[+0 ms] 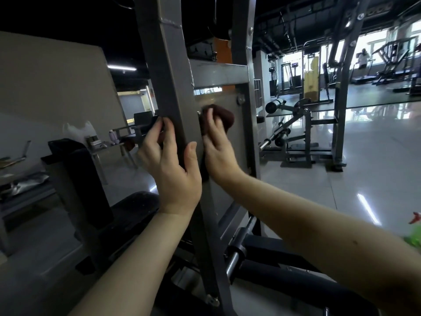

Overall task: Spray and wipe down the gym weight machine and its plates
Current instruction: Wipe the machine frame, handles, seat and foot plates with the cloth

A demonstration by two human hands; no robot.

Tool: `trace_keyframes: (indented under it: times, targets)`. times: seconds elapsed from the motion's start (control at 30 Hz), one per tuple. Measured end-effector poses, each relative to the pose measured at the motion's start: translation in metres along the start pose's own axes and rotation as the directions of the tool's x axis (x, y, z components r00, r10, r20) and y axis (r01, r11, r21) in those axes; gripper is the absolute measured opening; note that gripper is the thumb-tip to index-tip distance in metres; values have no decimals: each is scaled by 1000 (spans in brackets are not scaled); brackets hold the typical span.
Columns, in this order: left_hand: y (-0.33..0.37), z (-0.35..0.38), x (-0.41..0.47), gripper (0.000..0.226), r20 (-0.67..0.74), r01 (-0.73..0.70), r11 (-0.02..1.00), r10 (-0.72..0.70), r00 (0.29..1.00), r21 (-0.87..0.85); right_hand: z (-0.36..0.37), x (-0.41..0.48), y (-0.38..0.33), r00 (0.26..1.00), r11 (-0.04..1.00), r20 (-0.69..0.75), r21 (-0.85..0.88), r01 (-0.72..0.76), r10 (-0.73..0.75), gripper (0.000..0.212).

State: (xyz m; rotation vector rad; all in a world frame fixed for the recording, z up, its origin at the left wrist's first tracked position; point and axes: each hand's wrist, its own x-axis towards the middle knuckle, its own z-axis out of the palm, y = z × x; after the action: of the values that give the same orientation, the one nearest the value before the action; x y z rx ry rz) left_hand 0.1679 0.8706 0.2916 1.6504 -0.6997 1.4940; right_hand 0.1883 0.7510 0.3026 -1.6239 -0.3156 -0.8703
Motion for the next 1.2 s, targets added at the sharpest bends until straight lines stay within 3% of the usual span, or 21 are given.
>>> trace_keyframes:
  times: [0.1,0.17,0.3,0.47,0.57,0.67,0.77,0.9,0.97,1.1,1.2]
  targets:
    - [-2,3,-3,55,-9,8,1000,-8,1000,4,-4,-13,12,995,996,68,-24,81,-79,62]
    - [-2,3,-4,55,-14,-6,1000,6,1000,14,-12,15,19,995,994,25,-58,93,-92,63]
    - [-5,2,0,54,-20,-49,997,51,999,59,-40,105,30,981,989,-163,-84,-124,109,56]
    - [-6,-3,2,55,-8,-72,996,72,997,52,-52,126,49,975,982,-203,-146,-116,85,54]
    - [-3,-3,1,55,-1,-49,997,49,999,65,-50,119,52,962,968,-213,-147,-205,171,55]
    - [-5,-2,-2,55,12,-32,998,31,999,52,-48,93,66,910,916,-229,-127,-381,347,56]
    - [-11,0,0,58,46,-11,1000,11,999,-8,-44,49,81,812,810,-220,-125,-573,541,55]
    - [-9,2,-1,57,43,5,1000,-4,999,-24,-41,24,73,715,704,-185,-134,-698,674,59]
    - [-7,2,-2,56,34,8,1000,-7,999,-22,-43,40,54,758,740,-159,-166,-652,632,57]
    - [-6,2,-3,56,27,16,1000,-16,999,-2,-36,79,9,958,943,-59,-166,-288,282,58]
    - [-6,2,-2,56,31,5,1000,-6,1000,6,-31,89,6,989,975,-65,-167,-145,136,57]
